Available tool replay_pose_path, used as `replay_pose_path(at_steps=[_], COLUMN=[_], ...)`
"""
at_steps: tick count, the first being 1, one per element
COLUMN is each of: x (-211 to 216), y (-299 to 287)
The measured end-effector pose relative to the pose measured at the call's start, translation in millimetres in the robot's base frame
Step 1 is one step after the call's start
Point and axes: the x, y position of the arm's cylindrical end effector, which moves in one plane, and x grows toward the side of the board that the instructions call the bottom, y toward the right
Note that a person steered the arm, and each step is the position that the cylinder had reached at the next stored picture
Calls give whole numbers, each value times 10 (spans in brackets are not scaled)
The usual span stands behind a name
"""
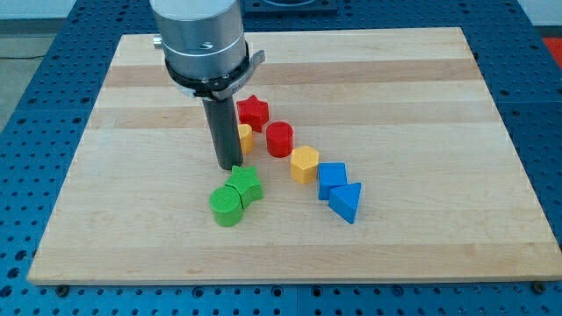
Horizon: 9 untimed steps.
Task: Separate the red circle from line of blocks
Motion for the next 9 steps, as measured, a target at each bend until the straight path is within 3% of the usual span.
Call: replay_pose_path(at_steps=[2, 6, 9], x=[-275, -38, -596], y=[39, 703, 774])
